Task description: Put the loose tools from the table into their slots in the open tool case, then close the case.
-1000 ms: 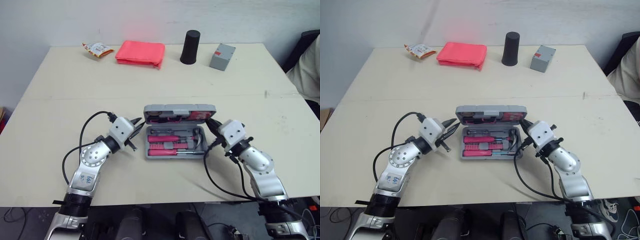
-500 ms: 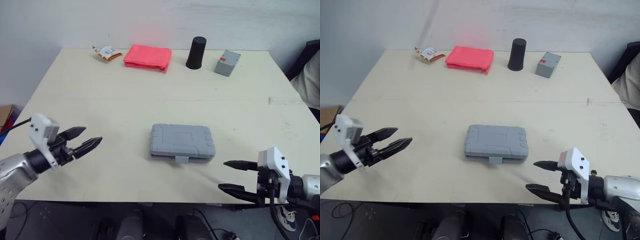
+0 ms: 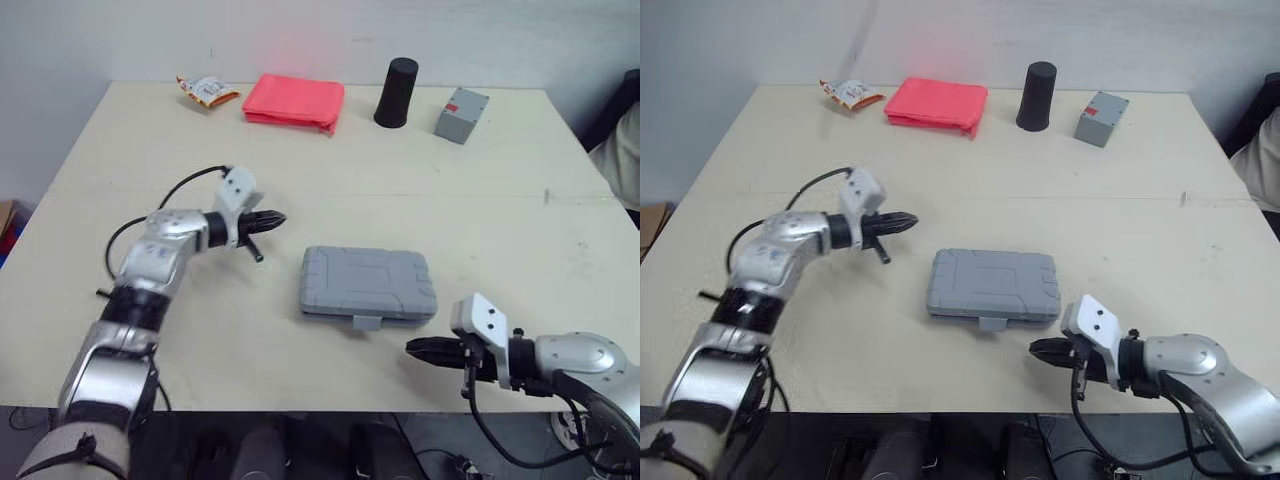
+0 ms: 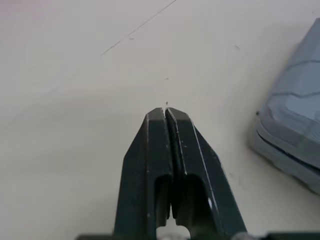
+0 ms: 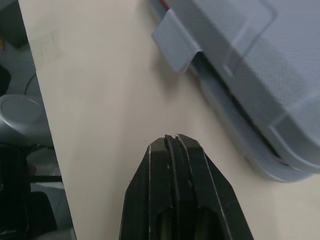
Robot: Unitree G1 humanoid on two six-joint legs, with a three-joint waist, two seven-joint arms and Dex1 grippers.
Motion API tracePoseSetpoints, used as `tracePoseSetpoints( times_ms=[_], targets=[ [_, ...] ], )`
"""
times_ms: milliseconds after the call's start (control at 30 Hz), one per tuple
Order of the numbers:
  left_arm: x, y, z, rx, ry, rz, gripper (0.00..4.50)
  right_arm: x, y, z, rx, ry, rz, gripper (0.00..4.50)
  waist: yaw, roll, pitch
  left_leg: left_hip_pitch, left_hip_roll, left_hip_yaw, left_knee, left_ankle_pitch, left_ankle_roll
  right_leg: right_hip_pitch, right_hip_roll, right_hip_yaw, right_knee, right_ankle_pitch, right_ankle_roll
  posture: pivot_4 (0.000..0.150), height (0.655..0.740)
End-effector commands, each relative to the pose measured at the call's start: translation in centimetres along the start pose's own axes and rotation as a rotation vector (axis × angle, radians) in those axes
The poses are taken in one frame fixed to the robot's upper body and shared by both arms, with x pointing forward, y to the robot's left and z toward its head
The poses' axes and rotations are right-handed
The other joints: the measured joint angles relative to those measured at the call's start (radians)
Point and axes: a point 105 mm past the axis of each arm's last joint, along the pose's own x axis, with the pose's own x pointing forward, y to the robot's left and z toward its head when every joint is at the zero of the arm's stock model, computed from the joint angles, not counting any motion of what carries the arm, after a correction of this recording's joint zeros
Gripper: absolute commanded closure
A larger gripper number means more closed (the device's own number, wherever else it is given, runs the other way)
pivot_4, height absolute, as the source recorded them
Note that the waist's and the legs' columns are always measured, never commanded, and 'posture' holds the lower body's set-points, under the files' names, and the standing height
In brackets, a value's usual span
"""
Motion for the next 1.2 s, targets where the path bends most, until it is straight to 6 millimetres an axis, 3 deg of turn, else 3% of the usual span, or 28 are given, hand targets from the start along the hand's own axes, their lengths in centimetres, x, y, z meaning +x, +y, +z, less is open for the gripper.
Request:
tracePoseSetpoints(
  times_ms=[33,200,367,500,600,667,800,933,1000,1067,1100,1133,1200],
  targets=[
    [1.7,-1.0,-0.2,0.071,0.021,-0.121,4.50,0.9,-1.3,-0.5,-0.022,0.022,-0.068,4.43,-0.003,-0.002,0.001,0.001,0.001,0.001,0.001,0.001,0.001,0.000,-0.001,0.001,0.001,0.001,0.002,0.150,0.7355],
    [3.0,-3.4,-0.9,0.126,0.050,-0.311,4.50,1.8,-3.6,-0.7,-0.053,0.015,-0.207,4.43,-0.001,-0.002,0.001,0.001,0.002,0.002,0.000,0.004,0.002,-0.004,-0.004,0.003,0.006,0.005,0.003,0.150,0.7355],
    [2.6,-5.6,-1.2,0.148,0.035,-0.473,4.50,1.1,-5.9,-0.3,-0.055,-0.017,-0.347,4.43,-0.001,-0.002,0.001,0.000,0.000,0.005,0.001,0.005,0.003,-0.006,-0.007,0.004,0.009,0.005,0.003,0.150,0.7355],
    [1.9,-5.3,-0.6,0.154,-0.001,-0.452,4.50,0.2,-6.7,-0.7,-0.043,-0.003,-0.392,4.43,-0.001,-0.002,0.001,0.000,-0.001,0.006,0.004,0.004,0.006,-0.006,-0.010,0.005,0.010,0.005,0.003,0.150,0.7355],
    [1.1,-3.7,2.0,0.118,-0.091,-0.384,4.50,-0.8,-6.1,-0.8,-0.029,-0.001,-0.376,4.43,0.002,-0.002,0.001,-0.001,-0.001,0.005,0.005,0.004,0.007,-0.006,-0.011,0.004,0.011,0.005,0.003,0.150,0.7355],
    [0.6,-4.1,4.9,0.071,-0.198,-0.414,4.50,-1.6,-5.2,-0.6,-0.008,-0.023,-0.342,4.43,0.001,-0.002,0.001,-0.002,-0.001,0.004,0.005,0.004,0.007,-0.006,-0.011,0.003,0.011,0.005,0.003,0.150,0.7355],
    [2.2,-7.8,8.7,0.031,-0.281,-0.528,4.50,-2.3,-3.8,-0.7,0.039,-0.046,-0.298,4.43,0.004,-0.002,0.001,-0.003,-0.002,0.002,0.006,0.004,0.008,-0.005,-0.010,0.001,0.011,0.005,0.004,0.150,0.7355],
    [5.5,-11.5,8.7,0.001,-0.215,-0.575,4.50,-2.0,-3.2,-1.0,0.054,-0.047,-0.297,4.43,0.002,-0.002,0.001,-0.002,-0.002,0.001,0.014,0.001,0.012,0.001,-0.010,0.001,0.010,0.006,0.006,0.150,0.7355],
    [7.3,-12.5,6.1,-0.004,-0.092,-0.558,4.50,-1.8,-3.1,-1.0,0.060,-0.052,-0.302,4.43,-0.003,-0.001,0.001,-0.001,-0.002,0.001,0.014,0.001,0.012,0.001,-0.010,0.001,0.009,0.007,0.007,0.150,0.7355],
    [9.0,-12.4,0.4,0.028,0.177,-0.462,4.50,-1.5,-2.9,-0.9,0.065,-0.059,-0.302,4.43,-0.005,-0.001,0.000,0.000,-0.001,0.002,0.013,0.000,0.011,0.001,-0.010,0.003,0.010,0.007,0.007,0.150,0.7355],
    [9.1,-12.0,-2.9,0.090,0.324,-0.408,4.50,-1.5,-2.7,-0.9,0.067,-0.062,-0.301,4.43,-0.005,0.000,0.000,0.001,-0.001,0.002,0.013,0.001,0.010,0.001,-0.010,0.003,0.010,0.007,0.007,0.150,0.7355],
    [8.9,-11.8,-4.9,0.165,0.395,-0.392,4.50,-1.4,-2.6,-0.8,0.070,-0.064,-0.299,4.43,-0.003,-0.002,0.000,0.002,0.000,0.003,0.012,0.001,0.010,0.001,-0.009,0.003,0.010,0.006,0.006,0.150,0.7355],
    [8.2,-13.0,-6.7,0.141,0.432,-0.461,4.50,-1.4,-2.4,-0.8,0.073,-0.064,-0.297,4.43,0.000,-0.001,-0.013,0.005,0.001,0.000,0.013,0.000,0.008,0.007,-0.010,0.001,0.007,0.006,0.005,0.150,0.7355]
  ],
)
